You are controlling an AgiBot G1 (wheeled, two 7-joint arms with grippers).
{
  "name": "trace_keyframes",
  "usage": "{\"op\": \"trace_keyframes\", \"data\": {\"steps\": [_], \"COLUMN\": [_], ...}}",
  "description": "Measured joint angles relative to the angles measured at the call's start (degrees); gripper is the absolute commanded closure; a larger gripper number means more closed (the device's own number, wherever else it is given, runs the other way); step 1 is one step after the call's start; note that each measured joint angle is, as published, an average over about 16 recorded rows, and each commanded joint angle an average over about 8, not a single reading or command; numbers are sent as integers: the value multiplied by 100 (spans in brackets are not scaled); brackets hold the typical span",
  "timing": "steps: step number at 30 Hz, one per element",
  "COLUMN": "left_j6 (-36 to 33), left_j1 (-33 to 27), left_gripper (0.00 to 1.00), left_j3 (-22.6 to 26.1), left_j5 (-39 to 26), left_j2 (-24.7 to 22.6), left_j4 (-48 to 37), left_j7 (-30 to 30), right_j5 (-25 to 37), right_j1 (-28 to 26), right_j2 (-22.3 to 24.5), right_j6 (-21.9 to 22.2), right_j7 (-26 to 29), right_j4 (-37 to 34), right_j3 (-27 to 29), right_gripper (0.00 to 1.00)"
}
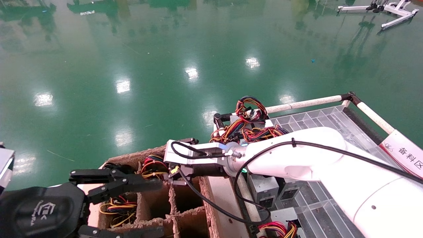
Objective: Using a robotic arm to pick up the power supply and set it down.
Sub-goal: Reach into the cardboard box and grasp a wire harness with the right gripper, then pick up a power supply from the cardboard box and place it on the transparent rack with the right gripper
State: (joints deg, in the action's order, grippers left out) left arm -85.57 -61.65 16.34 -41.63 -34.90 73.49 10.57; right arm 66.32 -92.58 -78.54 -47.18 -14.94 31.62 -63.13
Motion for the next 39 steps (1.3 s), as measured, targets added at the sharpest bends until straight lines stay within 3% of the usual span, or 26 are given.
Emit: {"op": "trace_keyframes", "data": {"steps": [8,17,29,39], "left_j6": [1,3,5,7], "left_j1": [-1,-1,-2,-3], "left_gripper": [0,0,0,0], "left_j3": [3,7,11,15], "left_j5": [2,5,8,10], "left_j2": [1,3,5,6], "left_j4": [0,0,0,0], "left_j7": [-2,-3,-6,-8], "right_j5": [-402,-856,-1549,-2351], "right_j1": [69,100,75,5], "right_j2": [5,12,25,69], "right_j6": [482,599,465,-51], "right_j7": [67,110,151,179], "right_j4": [145,160,-39,-436], "right_j3": [-363,-691,-885,-732], "right_gripper": [100,100,100,100]}}
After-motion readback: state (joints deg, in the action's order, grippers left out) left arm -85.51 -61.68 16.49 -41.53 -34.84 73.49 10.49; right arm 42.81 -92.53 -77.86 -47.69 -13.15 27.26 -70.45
